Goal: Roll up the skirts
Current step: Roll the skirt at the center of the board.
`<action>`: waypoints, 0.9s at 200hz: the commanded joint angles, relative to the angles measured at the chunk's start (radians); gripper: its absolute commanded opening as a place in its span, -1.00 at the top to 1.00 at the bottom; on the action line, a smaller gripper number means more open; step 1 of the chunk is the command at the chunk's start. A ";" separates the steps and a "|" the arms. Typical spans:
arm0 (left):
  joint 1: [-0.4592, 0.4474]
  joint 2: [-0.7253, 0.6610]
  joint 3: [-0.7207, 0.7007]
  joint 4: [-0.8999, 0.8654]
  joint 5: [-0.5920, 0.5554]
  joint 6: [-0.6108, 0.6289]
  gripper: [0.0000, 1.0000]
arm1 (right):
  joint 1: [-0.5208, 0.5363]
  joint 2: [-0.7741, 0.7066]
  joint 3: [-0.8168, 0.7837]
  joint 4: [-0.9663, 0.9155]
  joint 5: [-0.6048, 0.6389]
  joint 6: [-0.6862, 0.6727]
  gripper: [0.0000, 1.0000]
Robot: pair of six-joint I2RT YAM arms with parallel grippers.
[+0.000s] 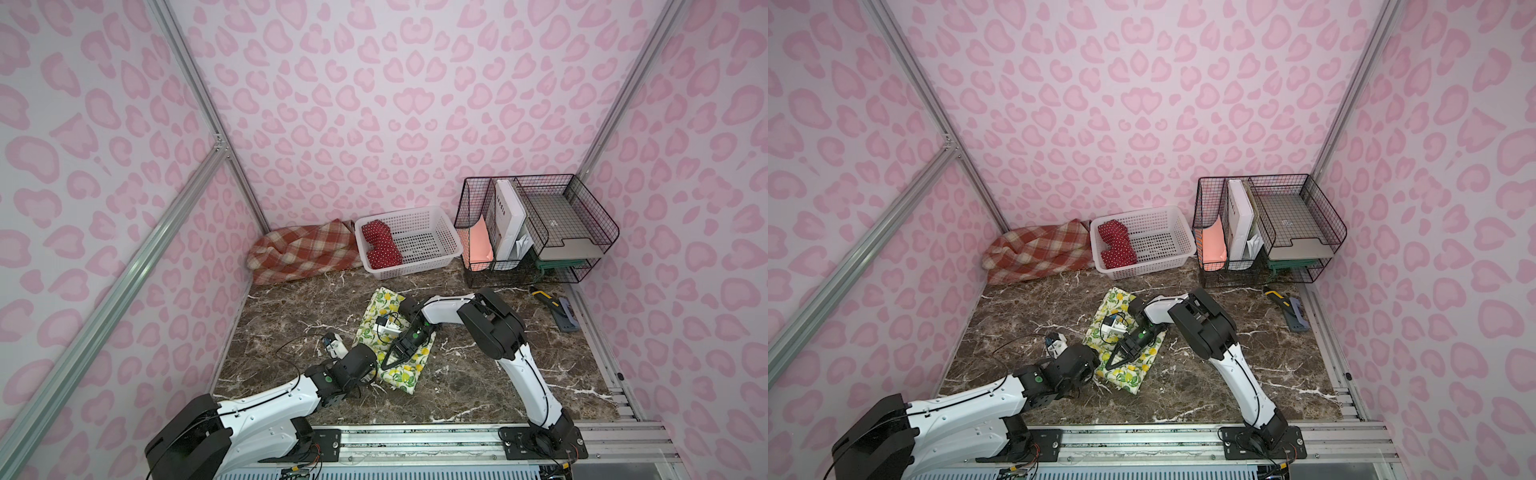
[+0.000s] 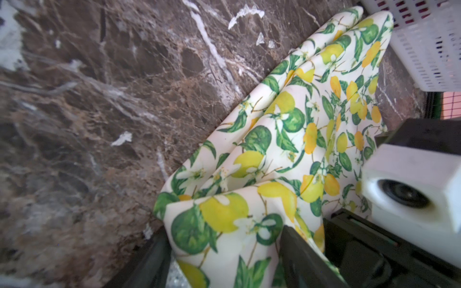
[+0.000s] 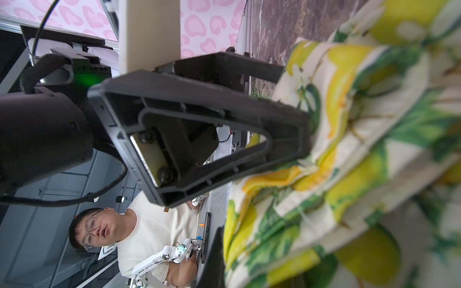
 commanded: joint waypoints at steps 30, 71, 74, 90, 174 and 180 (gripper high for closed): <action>-0.008 -0.075 -0.099 -0.205 0.149 -0.126 -0.46 | 0.004 0.049 -0.035 0.121 0.354 -0.070 1.00; -0.008 -0.139 -0.148 -0.098 0.141 -0.164 -0.47 | 0.004 0.042 -0.032 0.113 0.358 -0.072 1.00; -0.008 -0.144 -0.149 -0.094 0.146 -0.161 -0.47 | 0.004 0.041 -0.032 0.113 0.358 -0.074 1.00; -0.010 -0.165 -0.158 -0.097 0.170 -0.173 -0.48 | -0.001 0.041 -0.028 0.112 0.338 -0.081 1.00; -0.013 -0.010 -0.173 -0.022 0.174 -0.216 -0.38 | -0.003 0.043 -0.015 0.101 0.347 -0.085 1.00; -0.012 0.017 -0.162 -0.024 0.170 -0.215 -0.33 | -0.003 0.040 -0.015 0.101 0.348 -0.084 1.00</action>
